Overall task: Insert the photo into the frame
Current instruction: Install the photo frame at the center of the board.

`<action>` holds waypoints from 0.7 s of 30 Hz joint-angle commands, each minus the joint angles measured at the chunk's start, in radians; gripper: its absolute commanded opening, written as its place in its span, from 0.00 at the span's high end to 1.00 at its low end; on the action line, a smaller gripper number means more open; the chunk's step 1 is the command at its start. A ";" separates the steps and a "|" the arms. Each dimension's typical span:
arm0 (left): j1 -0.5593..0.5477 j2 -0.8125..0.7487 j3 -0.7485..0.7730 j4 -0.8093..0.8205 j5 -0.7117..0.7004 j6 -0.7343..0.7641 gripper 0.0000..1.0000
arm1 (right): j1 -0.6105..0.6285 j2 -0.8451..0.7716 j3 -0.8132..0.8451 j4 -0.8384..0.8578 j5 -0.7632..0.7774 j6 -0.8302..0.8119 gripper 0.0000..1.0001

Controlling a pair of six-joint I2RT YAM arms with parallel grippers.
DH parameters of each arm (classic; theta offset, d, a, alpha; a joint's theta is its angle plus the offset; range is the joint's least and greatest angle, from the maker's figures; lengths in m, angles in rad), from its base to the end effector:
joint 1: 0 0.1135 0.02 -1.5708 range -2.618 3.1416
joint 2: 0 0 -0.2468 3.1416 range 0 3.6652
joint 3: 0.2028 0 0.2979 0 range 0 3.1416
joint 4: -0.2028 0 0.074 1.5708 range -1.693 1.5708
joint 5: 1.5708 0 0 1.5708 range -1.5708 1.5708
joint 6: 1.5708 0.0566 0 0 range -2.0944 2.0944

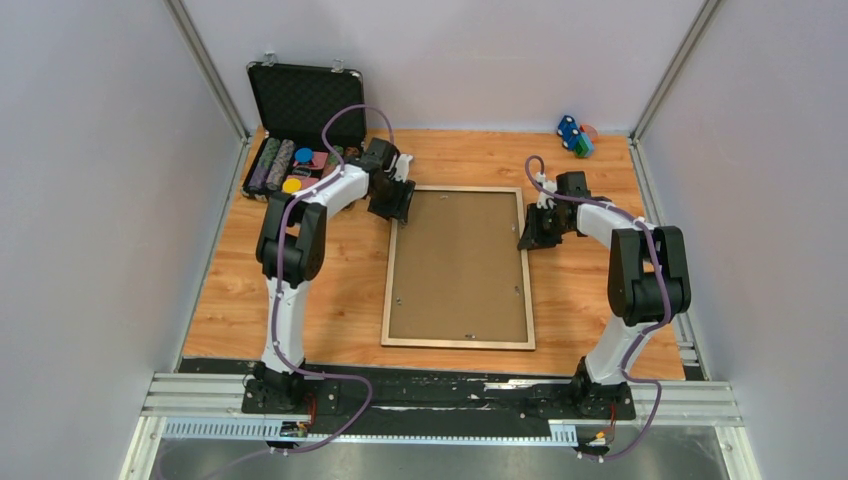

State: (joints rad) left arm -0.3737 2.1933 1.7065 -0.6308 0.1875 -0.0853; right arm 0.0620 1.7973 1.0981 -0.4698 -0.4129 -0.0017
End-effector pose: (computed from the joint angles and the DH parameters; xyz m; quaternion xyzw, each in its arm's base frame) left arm 0.4678 -0.1948 0.1140 0.1602 0.9571 -0.1397 0.1971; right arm 0.3844 0.0466 0.0963 -0.0714 0.9573 0.2067 0.1892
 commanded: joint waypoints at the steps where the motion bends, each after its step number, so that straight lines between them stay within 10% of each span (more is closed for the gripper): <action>1: -0.005 0.003 -0.047 0.037 -0.056 -0.010 0.40 | -0.004 0.005 -0.018 -0.051 -0.036 -0.024 1.00; 21: -0.005 -0.049 -0.110 0.054 -0.043 -0.009 0.57 | -0.020 0.010 -0.018 -0.052 -0.056 -0.024 1.00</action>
State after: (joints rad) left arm -0.3767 2.1517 1.6348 -0.5579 0.1841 -0.1104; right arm 0.0486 1.7973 1.0935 -0.4671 -0.4328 -0.0025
